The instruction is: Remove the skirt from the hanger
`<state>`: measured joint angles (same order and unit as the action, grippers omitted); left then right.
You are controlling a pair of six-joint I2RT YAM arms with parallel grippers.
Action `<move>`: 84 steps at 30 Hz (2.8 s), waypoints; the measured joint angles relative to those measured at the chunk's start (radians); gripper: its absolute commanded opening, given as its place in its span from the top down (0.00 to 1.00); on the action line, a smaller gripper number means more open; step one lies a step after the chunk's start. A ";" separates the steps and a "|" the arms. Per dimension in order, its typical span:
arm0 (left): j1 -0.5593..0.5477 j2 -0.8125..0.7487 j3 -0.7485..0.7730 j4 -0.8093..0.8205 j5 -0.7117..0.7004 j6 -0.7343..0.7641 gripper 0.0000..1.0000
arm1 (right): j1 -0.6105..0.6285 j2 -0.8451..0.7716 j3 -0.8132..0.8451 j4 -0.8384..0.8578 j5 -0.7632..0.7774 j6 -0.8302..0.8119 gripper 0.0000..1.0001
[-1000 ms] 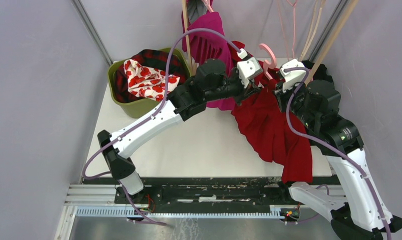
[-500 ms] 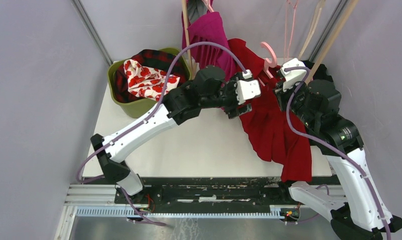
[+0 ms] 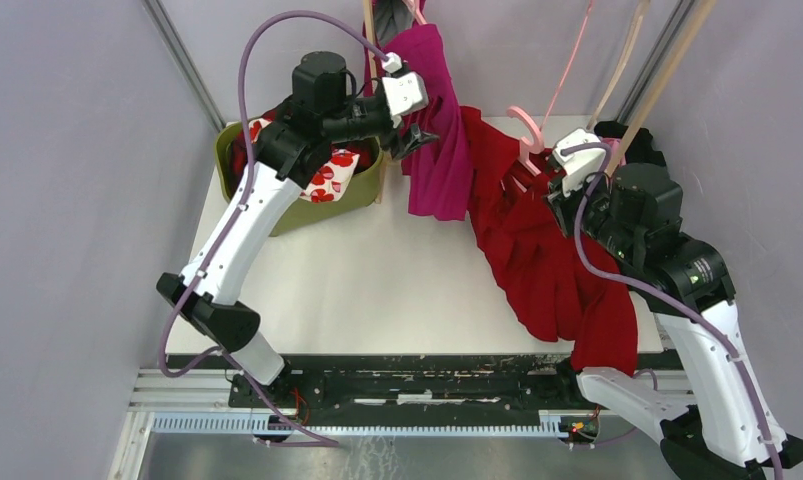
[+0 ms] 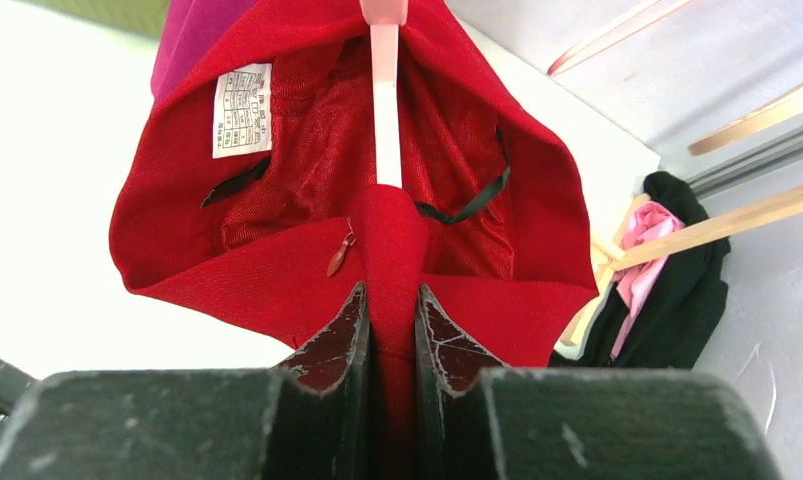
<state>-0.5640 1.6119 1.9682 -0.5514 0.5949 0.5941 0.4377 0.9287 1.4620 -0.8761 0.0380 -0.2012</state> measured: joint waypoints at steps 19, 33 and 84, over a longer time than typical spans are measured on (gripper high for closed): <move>-0.036 -0.140 -0.202 0.007 0.230 -0.062 0.23 | -0.001 0.021 0.147 -0.248 -0.352 -0.009 0.99; -0.097 -0.064 -0.196 -0.010 0.332 -0.124 0.17 | -0.001 0.046 0.146 -0.230 -0.402 0.001 0.99; -0.152 -0.048 -0.171 -0.024 -0.384 -0.131 0.97 | 0.029 0.358 0.235 0.104 -0.199 -0.168 0.46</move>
<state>-0.7162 1.5639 1.7977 -0.5758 0.2111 0.4629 0.4664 1.2865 1.6970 -0.7719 -0.1608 -0.3695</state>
